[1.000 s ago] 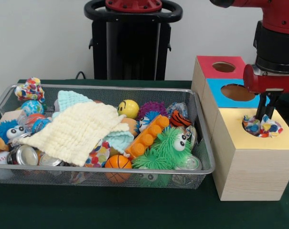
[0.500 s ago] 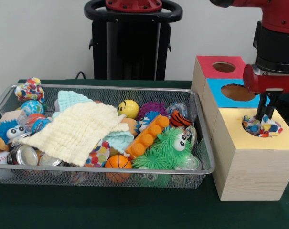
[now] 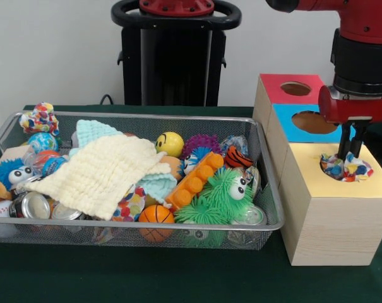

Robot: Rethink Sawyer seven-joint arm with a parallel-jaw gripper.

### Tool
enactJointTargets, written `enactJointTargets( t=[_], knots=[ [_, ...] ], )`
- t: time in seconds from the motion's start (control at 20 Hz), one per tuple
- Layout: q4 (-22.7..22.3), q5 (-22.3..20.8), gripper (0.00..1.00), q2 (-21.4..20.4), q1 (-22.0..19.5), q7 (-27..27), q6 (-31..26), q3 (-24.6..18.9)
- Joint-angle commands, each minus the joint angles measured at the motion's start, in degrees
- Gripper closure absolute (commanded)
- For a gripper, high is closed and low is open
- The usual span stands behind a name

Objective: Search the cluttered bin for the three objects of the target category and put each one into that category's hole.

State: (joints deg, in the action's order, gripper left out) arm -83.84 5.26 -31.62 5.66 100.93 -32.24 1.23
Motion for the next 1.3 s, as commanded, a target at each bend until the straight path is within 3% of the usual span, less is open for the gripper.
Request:
enactJointTargets(
  t=[0.05, 1.3],
  knots=[
    [-6.7, -4.7, 1.0, 7.7, -3.0, 3.7, 12.3, -5.9],
    [-7.3, -5.2, 1.0, 8.4, -2.9, 3.8, 14.1, -5.6]
  ],
)
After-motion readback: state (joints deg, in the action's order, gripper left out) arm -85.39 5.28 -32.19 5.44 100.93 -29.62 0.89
